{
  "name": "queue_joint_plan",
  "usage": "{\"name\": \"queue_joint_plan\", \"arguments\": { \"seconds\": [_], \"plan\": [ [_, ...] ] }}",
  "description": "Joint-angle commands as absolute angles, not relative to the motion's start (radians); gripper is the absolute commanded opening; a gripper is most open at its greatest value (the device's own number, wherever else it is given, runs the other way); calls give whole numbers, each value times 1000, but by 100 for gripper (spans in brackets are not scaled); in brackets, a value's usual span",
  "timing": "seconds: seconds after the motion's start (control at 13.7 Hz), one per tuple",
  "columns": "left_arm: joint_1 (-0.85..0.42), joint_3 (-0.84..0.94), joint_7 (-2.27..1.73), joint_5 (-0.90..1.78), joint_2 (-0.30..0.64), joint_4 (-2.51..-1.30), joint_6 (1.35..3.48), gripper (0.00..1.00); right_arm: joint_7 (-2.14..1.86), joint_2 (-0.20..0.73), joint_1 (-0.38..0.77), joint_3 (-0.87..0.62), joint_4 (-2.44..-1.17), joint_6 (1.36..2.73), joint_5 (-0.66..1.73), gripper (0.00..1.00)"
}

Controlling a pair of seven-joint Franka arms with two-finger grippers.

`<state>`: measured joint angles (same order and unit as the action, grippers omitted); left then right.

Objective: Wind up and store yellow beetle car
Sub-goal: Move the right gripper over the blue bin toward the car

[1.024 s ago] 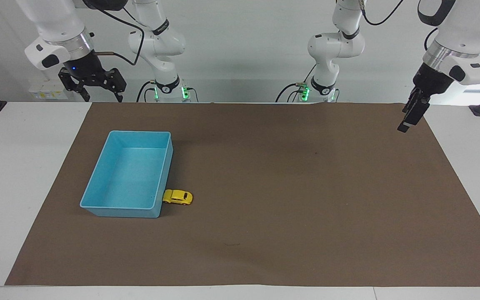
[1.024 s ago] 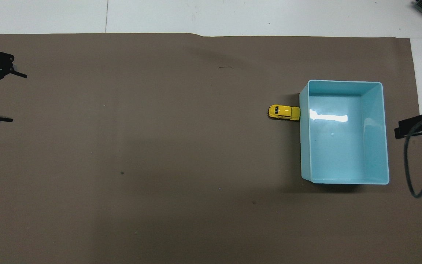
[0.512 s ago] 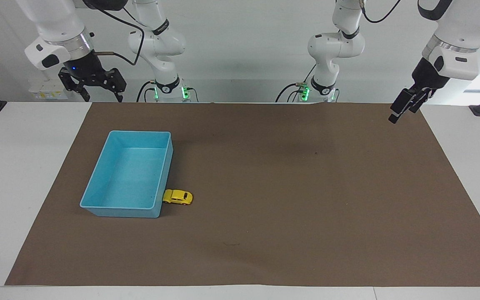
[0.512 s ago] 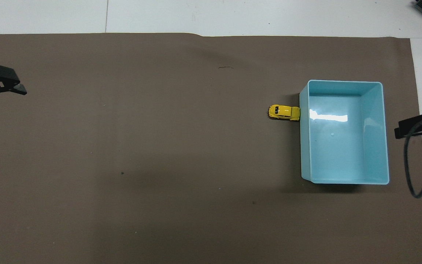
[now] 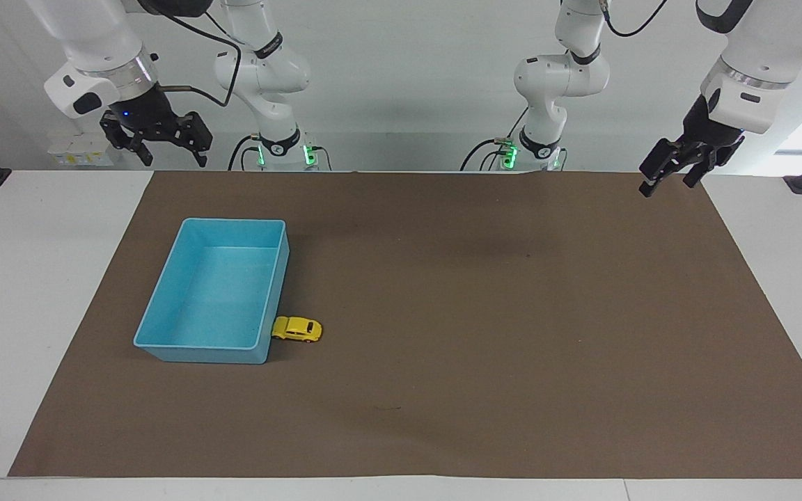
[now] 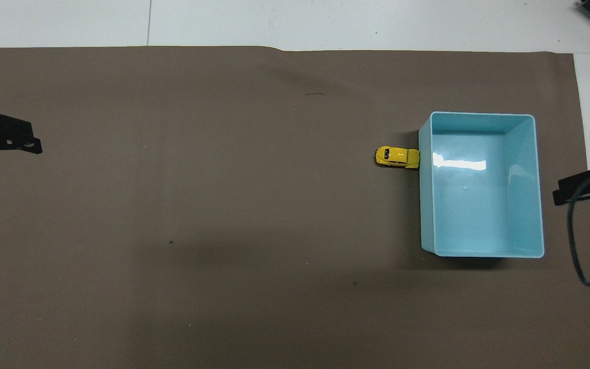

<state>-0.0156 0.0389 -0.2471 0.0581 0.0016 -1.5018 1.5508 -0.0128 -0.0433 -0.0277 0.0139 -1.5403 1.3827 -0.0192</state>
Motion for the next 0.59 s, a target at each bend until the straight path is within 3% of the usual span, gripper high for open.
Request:
{"name": "queue_joint_plan", "arguments": {
  "seconds": [0.0,0.51],
  "plan": [
    [-12,48,-175,58,-37,-1552,1511,100,-15,-101,-43,9,-1617,1405,-8,100],
    [-8,48,55,57,-83,-1617,1482,100,26,-94,-34,8,-1620,1482,-8,100]
  ]
}}
